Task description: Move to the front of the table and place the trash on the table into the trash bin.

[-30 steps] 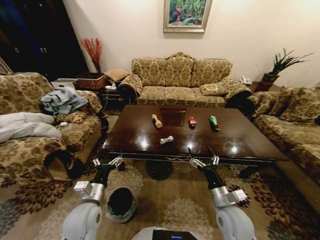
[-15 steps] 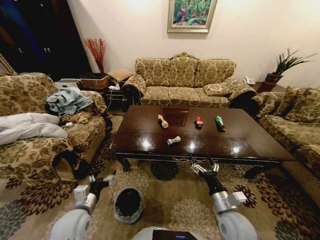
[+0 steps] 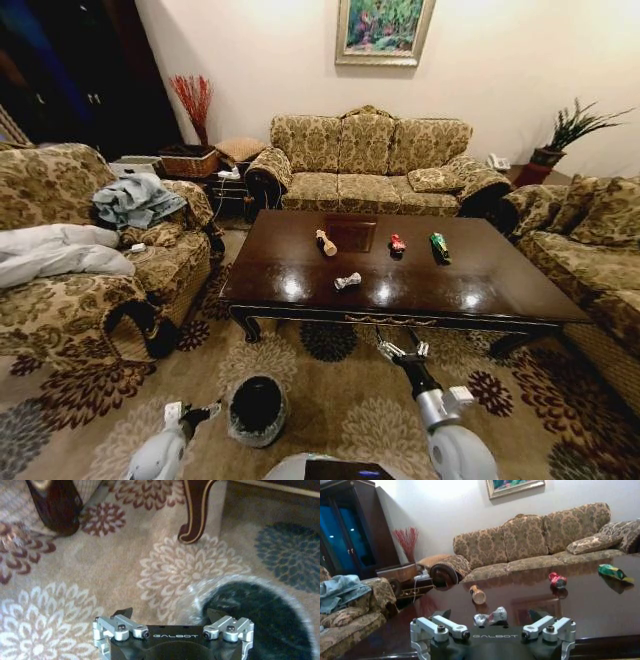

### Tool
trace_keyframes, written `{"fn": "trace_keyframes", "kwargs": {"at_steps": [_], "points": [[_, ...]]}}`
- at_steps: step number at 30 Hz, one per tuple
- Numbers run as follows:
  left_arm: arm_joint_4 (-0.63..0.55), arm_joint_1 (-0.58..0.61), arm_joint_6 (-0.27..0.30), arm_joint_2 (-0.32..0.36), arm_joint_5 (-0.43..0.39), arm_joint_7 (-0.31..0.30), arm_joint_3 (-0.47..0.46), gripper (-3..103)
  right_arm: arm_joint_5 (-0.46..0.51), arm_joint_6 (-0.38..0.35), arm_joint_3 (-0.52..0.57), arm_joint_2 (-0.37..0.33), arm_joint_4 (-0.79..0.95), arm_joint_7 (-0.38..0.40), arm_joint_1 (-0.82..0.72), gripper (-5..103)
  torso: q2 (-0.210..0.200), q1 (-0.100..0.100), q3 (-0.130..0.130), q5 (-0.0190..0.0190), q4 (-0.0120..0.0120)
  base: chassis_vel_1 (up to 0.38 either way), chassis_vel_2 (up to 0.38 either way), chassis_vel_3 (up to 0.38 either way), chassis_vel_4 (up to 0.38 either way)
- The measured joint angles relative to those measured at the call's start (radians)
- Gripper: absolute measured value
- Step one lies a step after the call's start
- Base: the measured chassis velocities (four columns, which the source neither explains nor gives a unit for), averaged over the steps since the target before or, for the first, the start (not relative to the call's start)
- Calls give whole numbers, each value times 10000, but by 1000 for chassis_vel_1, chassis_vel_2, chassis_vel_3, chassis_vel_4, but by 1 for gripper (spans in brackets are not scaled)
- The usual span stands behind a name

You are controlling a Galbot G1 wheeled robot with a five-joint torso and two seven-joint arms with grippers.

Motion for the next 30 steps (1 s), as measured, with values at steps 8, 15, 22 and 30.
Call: {"fn": "trace_keyframes", "kwargs": {"at_steps": [8, 15, 22, 30], "points": [[1953, -986, -595, -27, 373, 354, 314, 98, -68, -2, 43, 14, -10, 7, -53, 100, 0, 0, 0, 3, 2, 0, 0, 0, 0], [2312, -1269, -708, -55, 476, 484, 480, 98, -144, -139, 52, -28, 153, 40, 7, 100, 0, 0, 0, 3, 2, 0, 0, 0, 0], [1919, -1041, -630, -55, 593, 547, 980, 98, -422, 6, 47, 284, -88, -28, -88, 100, 1, -1, 0, 2, 2, 0, 0, 0, 0], [1585, -842, -411, -43, 728, 590, 1561, 98, -437, 452, 69, 639, -625, -167, -156, 100, 0, -1, 0, 1, 2, 0, 0, 0, 0]]}}
